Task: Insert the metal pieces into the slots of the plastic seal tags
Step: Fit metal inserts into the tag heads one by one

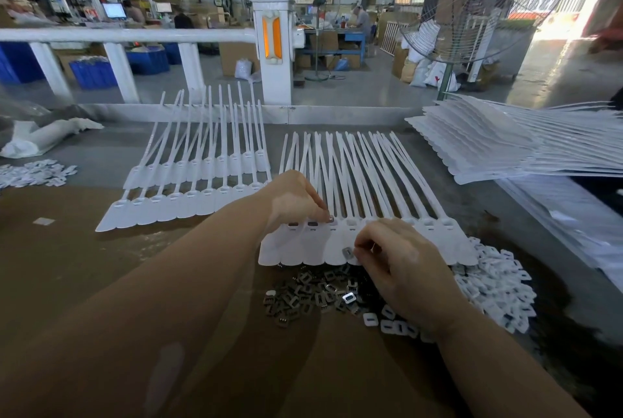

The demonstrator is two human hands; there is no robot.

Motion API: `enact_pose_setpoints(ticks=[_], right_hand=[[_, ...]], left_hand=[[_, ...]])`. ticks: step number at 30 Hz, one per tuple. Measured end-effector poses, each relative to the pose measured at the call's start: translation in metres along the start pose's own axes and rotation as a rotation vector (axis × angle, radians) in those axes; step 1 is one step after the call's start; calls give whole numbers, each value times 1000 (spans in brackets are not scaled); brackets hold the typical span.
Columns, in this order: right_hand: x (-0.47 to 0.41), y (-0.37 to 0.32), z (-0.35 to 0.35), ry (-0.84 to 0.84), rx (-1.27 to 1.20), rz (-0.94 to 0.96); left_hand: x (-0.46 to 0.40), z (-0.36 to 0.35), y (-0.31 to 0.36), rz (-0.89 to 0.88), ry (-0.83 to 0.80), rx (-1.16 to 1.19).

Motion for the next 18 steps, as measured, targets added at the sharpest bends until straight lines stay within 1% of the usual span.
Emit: enact_pose_setpoints(ticks=[12, 18], right_hand=[[0, 0, 0, 26, -10, 25], [0, 1, 0, 30, -18, 20]], left_hand=[[-4, -2, 3, 50, -36, -36], [-4, -2, 4, 43, -26, -27]])
Point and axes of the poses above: each hand's wrist, its own x-axis away from the middle knuckle, its own z-axis out of the back of the hand, y = z × x, the point moved 2 cm from there along -x, towards the middle knuckle, and after that the axes turned 6 degrees about z, right-handed, at the moved point
